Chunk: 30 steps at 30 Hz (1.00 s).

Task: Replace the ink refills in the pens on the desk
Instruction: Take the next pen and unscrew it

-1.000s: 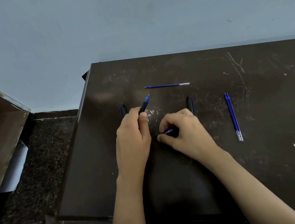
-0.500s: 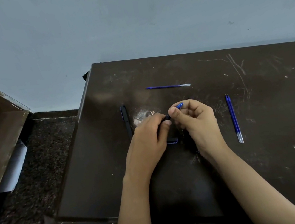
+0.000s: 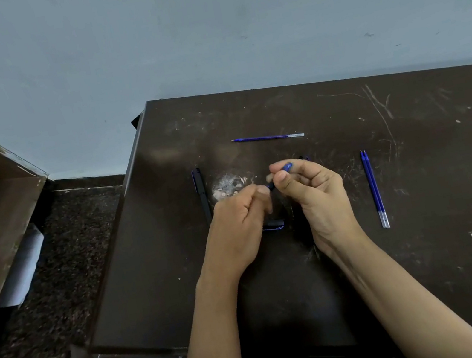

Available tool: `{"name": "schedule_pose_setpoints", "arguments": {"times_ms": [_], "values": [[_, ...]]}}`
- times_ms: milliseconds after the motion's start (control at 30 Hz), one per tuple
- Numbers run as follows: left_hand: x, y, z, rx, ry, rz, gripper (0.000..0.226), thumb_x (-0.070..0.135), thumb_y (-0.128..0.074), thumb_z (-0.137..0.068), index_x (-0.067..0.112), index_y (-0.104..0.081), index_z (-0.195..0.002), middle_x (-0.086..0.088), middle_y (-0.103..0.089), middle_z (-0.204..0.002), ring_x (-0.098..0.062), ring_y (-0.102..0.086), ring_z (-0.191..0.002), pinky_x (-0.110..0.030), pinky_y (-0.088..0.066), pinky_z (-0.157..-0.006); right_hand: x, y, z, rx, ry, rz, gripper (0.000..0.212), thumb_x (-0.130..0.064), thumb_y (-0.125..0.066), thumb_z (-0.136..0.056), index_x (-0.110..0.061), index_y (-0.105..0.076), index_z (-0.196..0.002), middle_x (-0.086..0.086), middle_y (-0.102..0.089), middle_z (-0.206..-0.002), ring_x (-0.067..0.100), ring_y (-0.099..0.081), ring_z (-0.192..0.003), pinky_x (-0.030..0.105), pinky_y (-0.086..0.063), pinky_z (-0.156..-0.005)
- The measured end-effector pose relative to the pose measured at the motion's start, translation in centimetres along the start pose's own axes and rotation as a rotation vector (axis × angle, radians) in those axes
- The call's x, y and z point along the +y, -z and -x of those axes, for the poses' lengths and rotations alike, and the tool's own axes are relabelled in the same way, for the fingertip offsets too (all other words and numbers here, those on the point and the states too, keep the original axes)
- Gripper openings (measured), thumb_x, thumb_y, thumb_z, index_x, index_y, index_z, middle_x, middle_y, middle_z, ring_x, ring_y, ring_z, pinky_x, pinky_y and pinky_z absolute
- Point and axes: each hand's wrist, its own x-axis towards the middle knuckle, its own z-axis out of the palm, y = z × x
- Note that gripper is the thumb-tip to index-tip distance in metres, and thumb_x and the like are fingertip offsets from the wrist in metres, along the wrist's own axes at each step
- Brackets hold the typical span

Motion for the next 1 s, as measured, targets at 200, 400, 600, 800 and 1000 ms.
{"name": "schedule_pose_setpoints", "arguments": {"times_ms": [200,400,600,800,1000], "values": [[0.01,-0.06,0.06,0.017,0.020,0.085,0.038,0.029,-0.043,-0.102,0.018,-0.059,-0.070,0.003,-0.049,-0.056,-0.014,-0.045,-0.053,-0.029,-0.039,-0.054,-0.20,-0.11,-0.01,-0.133,0.051,-0.003,0.016,-0.003,-0.053,-0.093,-0.004,-0.065,-0.103,0.001,-0.069,-0.088,0.012,-0.062,-0.083,0.028,-0.051,-0.078],[0.19,-0.33,0.10,0.042,-0.053,-0.127,0.018,0.037,-0.046,-0.099,0.028,-0.060,-0.097,0.010,-0.065,-0.068,-0.005,-0.065,-0.068,-0.039,-0.054,-0.068,0.13,-0.04,-0.10,-0.017,-0.024,-0.057,0.022,-0.014,-0.074,-0.077,-0.009,-0.063,-0.096,-0.002,-0.064,-0.074,0.015,-0.062,-0.074,0.049,-0.052,-0.081],[0.13,-0.19,0.16,0.061,-0.057,-0.158,0.014,0.033,-0.045,-0.098,0.026,-0.057,-0.102,0.011,-0.067,-0.072,-0.003,-0.066,-0.070,-0.041,-0.055,-0.069,0.27,0.27,-0.48,-0.041,-0.053,-0.100,0.031,0.009,-0.055,-0.086,-0.010,-0.061,-0.109,0.009,-0.068,-0.102,0.021,-0.065,-0.096,0.042,-0.053,-0.085],[0.33,-0.25,0.16,0.066,-0.047,-0.156,0.014,0.033,-0.047,-0.098,0.024,-0.058,-0.102,0.010,-0.068,-0.073,-0.003,-0.066,-0.071,-0.038,-0.056,-0.070,0.25,0.37,-0.42,-0.025,-0.028,-0.024,0.017,0.000,-0.061,-0.087,-0.005,-0.061,-0.103,0.000,-0.064,-0.081,0.013,-0.061,-0.078,0.031,-0.051,-0.076],[0.25,-0.29,0.14,0.083,-0.050,-0.179,0.012,0.032,-0.048,-0.098,0.026,-0.058,-0.101,0.011,-0.068,-0.072,-0.003,-0.066,-0.070,-0.035,-0.055,-0.069,0.12,0.32,-0.48,-0.058,-0.049,-0.062,0.021,-0.001,-0.058,-0.089,-0.007,-0.062,-0.108,0.005,-0.068,-0.093,0.016,-0.063,-0.086,0.033,-0.054,-0.080]]}}
